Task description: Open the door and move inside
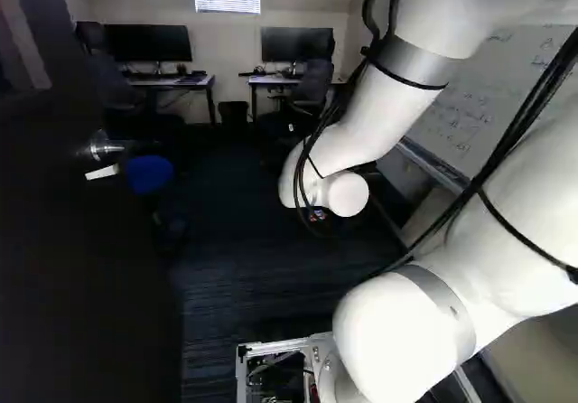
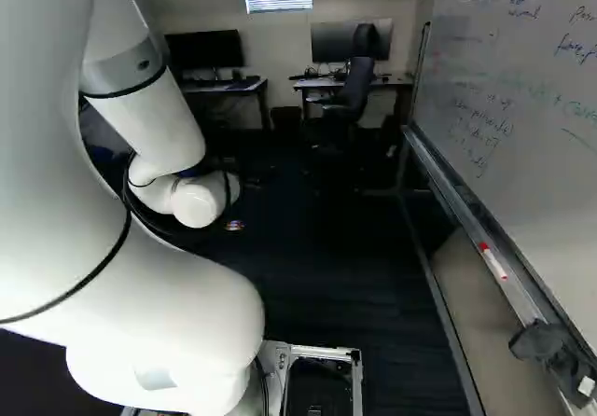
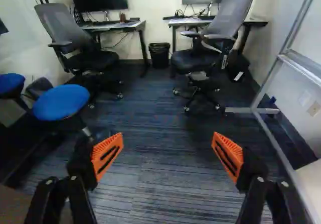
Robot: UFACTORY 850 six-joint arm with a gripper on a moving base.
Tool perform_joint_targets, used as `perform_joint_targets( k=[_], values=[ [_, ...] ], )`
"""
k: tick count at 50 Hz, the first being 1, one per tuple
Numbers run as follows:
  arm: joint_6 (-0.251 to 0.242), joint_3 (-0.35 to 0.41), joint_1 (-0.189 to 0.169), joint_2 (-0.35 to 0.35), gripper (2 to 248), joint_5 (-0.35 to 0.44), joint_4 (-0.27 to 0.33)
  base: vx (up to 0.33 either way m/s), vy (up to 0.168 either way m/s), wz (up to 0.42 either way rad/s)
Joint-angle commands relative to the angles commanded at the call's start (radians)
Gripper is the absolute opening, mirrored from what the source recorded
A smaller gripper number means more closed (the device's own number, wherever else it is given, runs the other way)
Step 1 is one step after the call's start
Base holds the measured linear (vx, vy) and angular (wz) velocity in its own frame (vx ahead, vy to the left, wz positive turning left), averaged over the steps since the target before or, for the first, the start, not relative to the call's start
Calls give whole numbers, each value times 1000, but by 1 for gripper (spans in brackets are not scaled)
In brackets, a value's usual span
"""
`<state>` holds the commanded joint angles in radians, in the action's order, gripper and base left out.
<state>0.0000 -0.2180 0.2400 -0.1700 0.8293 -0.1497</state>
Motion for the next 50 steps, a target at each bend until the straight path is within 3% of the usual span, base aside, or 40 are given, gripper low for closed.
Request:
perform_joint_targets(
  k=[50],
  values=[
    [0,0,0,0,247,0,0,262,9,0]
  ],
)
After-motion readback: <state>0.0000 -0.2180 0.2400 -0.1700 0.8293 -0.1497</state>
